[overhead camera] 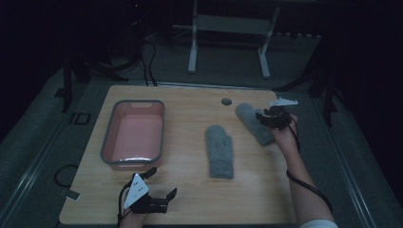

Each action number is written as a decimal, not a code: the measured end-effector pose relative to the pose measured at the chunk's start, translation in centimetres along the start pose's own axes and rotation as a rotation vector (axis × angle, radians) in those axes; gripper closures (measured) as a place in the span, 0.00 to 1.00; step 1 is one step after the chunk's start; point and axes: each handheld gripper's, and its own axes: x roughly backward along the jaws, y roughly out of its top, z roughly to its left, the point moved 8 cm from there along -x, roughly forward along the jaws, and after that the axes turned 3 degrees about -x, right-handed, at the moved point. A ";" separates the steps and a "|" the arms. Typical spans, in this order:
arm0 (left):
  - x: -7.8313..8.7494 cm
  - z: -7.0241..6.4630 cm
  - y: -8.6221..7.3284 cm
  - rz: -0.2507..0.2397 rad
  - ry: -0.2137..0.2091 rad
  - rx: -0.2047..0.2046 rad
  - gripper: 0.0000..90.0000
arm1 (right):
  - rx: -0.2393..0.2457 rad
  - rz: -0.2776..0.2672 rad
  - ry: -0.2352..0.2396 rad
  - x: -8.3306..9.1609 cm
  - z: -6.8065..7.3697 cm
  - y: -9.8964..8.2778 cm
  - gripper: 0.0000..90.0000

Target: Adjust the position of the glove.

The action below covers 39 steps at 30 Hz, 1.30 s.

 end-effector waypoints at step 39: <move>0.1 0.0 0.0 0.000 -0.004 0.009 0.00 | -0.216 0.103 -0.089 -1.2 -0.9 -4.5 0.93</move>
